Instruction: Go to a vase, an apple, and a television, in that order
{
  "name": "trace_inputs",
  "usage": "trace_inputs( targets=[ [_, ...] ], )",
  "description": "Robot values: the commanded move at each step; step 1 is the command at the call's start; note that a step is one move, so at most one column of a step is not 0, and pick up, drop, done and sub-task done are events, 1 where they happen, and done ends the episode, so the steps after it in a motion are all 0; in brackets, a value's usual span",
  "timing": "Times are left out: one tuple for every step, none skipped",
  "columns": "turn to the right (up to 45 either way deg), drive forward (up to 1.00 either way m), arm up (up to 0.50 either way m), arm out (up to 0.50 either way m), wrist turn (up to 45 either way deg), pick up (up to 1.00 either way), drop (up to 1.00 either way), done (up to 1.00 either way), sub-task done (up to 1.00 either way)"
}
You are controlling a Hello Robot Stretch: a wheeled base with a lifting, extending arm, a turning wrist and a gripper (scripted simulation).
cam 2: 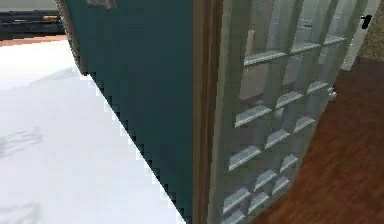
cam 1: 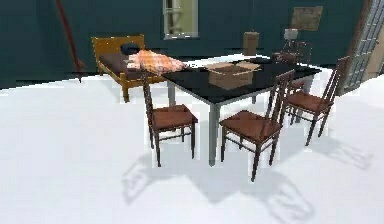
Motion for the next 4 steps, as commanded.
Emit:
trace_inputs(
  targets=[
    [45.0,0.00,0.00,0.00,0.0,0.00,0.00,0.00,0.00],
    [6.0,0.00,0.00,0.00,0.0,0.00,0.00,0.00,0.00],
    [0.0,1.00,0.00,0.00,0.0,0.00,0.00,0.00,0.00],
    [0.0,1.00,0.00,0.00,0.0,0.00,0.00,0.00,0.00]
  ],
)
